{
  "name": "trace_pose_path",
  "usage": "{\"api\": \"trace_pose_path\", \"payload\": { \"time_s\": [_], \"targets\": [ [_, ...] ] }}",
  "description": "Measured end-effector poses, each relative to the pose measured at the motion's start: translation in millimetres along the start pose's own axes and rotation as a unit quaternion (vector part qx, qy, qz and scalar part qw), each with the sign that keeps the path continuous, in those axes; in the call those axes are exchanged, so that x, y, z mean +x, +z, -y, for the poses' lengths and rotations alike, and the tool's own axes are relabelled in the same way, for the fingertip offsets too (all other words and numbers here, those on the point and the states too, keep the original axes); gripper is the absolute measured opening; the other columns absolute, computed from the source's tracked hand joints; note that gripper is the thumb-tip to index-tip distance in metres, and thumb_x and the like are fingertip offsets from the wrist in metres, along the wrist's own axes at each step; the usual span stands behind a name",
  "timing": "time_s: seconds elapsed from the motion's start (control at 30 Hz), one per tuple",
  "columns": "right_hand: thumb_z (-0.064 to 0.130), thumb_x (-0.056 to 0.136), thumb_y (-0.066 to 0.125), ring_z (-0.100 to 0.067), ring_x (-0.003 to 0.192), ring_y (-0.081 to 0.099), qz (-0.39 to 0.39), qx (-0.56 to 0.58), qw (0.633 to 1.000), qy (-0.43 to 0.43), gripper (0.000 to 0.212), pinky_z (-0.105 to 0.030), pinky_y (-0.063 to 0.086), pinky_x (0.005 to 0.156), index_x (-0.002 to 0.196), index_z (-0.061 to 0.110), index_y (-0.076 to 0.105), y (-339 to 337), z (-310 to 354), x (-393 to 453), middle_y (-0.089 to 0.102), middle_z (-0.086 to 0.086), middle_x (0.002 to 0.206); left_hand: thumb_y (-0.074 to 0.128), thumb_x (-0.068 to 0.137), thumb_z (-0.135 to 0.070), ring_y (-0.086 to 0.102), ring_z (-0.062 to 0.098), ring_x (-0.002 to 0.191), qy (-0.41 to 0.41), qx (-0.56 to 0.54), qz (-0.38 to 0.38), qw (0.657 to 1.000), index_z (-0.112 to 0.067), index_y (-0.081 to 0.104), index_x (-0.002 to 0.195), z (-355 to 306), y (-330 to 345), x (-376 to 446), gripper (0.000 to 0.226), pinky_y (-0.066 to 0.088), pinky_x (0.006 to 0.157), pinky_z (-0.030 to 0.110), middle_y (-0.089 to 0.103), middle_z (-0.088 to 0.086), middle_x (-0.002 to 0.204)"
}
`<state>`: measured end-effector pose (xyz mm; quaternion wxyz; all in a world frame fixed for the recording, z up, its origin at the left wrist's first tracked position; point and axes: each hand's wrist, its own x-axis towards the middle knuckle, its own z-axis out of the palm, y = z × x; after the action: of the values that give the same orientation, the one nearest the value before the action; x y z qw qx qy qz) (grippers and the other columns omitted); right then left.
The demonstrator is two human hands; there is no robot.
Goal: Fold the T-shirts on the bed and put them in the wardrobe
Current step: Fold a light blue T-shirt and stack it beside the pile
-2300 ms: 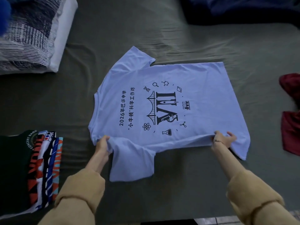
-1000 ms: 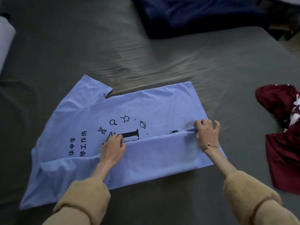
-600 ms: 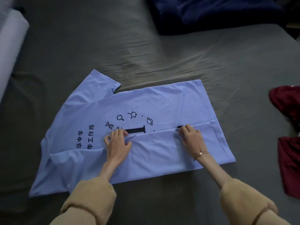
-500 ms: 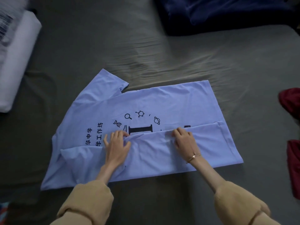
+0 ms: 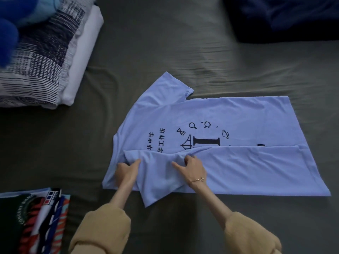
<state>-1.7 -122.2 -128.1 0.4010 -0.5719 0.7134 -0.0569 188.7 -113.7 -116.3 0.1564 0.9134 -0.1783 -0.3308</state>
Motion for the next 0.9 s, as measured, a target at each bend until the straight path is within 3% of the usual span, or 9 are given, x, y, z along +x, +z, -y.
{"api": "trace_pose_path", "payload": {
  "time_s": [0.07, 0.13, 0.3, 0.4, 0.43, 0.5, 0.6, 0.77, 0.9],
  "targets": [
    [0.043, 0.086, 0.058, -0.027, 0.091, 0.054, 0.013, 0.042, 0.998, 0.04, 0.035, -0.031, 0.036, 0.069, 0.069, 0.018, 0.041, 0, 7, 7, 0.055, -0.008, 0.088, 0.057, 0.092, -0.031, 0.048, 0.04, 0.121, 0.031, 0.024, 0.058, 0.998, 0.005, 0.048, 0.131, -4, -3, 0, 0.053, 0.041, 0.089, 0.04, 0.05, 0.023, 0.134],
    [0.029, 0.086, 0.061, -0.023, 0.072, 0.049, 0.041, 0.144, 0.985, 0.09, 0.029, -0.031, 0.037, 0.063, 0.065, 0.014, 0.046, -1, 12, 15, 0.051, -0.006, 0.074, 0.052, 0.095, -0.028, 0.047, 0.039, 0.122, 0.036, -0.014, 0.094, 0.995, 0.003, 0.046, 0.134, -11, -6, 7, 0.05, 0.039, 0.087, 0.036, 0.048, 0.022, 0.136],
    [0.01, 0.087, 0.061, -0.02, 0.072, 0.044, 0.042, 0.35, 0.924, 0.145, 0.022, -0.029, 0.033, 0.061, 0.099, -0.008, 0.064, -7, 12, 31, 0.05, -0.007, 0.074, 0.04, 0.101, -0.024, 0.046, 0.032, 0.125, 0.082, -0.164, 0.156, 0.971, 0.001, 0.044, 0.136, -23, -5, 33, 0.043, 0.038, 0.095, 0.034, 0.049, 0.016, 0.136],
    [0.003, 0.084, 0.062, -0.016, 0.066, 0.044, 0.036, 0.401, 0.905, 0.137, 0.014, -0.026, 0.035, 0.06, 0.097, 0.005, 0.066, -4, 12, 38, 0.051, -0.004, 0.068, 0.042, 0.1, -0.019, 0.05, 0.024, 0.095, 0.113, -0.239, 0.166, 0.95, -0.01, 0.057, 0.093, -25, -3, 49, 0.019, 0.038, 0.077, 0.03, 0.053, 0.011, 0.096],
    [0.001, 0.083, 0.063, -0.016, 0.068, 0.047, 0.034, 0.409, 0.902, 0.135, 0.017, -0.025, 0.038, 0.06, 0.097, 0.01, 0.064, -2, 13, 40, 0.054, -0.003, 0.071, 0.043, 0.1, -0.016, 0.047, 0.021, 0.092, 0.118, -0.262, 0.167, 0.943, -0.014, 0.055, 0.087, -26, -1, 53, 0.017, 0.038, 0.077, 0.031, 0.05, 0.01, 0.093],
    [-0.005, 0.081, 0.064, -0.016, 0.069, 0.05, 0.021, 0.422, 0.896, 0.133, 0.024, -0.024, 0.041, 0.058, 0.099, 0.011, 0.059, 1, 13, 43, 0.057, -0.003, 0.072, 0.045, 0.098, -0.009, 0.049, 0.019, 0.101, 0.136, -0.291, 0.181, 0.929, -0.01, 0.056, 0.111, -28, 1, 59, 0.016, 0.04, 0.085, 0.03, 0.051, 0.005, 0.106],
    [-0.013, 0.074, 0.064, -0.015, 0.059, 0.047, -0.022, 0.396, 0.908, 0.134, 0.026, -0.023, 0.039, 0.053, 0.079, 0.011, 0.056, 6, 11, 44, 0.053, 0.002, 0.055, 0.052, 0.091, 0.006, 0.052, 0.016, 0.109, 0.169, -0.285, 0.221, 0.917, -0.01, 0.038, 0.138, -26, 1, 59, 0.052, 0.045, 0.085, 0.023, 0.051, 0.003, 0.119],
    [-0.002, 0.072, 0.068, -0.017, 0.073, 0.053, -0.109, 0.25, 0.959, 0.078, 0.028, -0.02, 0.039, 0.064, 0.089, 0.011, 0.05, 9, 21, 36, 0.058, 0.0, 0.075, 0.053, 0.089, 0.006, 0.058, 0.019, 0.107, 0.231, -0.222, 0.098, 0.942, -0.015, 0.042, 0.135, -16, 9, 62, 0.051, 0.044, 0.088, 0.027, 0.057, 0.002, 0.111],
    [0.016, 0.079, 0.067, -0.023, 0.073, 0.054, -0.19, 0.218, 0.956, 0.039, 0.03, -0.026, 0.036, 0.063, 0.095, 0.008, 0.044, 14, 26, 32, 0.055, 0.003, 0.067, 0.049, 0.088, 0.002, 0.058, 0.027, 0.105, 0.242, -0.218, 0.06, 0.944, -0.01, 0.048, 0.123, -19, 11, 46, 0.038, 0.037, 0.075, 0.022, 0.057, -0.002, 0.104]
  ]
}}
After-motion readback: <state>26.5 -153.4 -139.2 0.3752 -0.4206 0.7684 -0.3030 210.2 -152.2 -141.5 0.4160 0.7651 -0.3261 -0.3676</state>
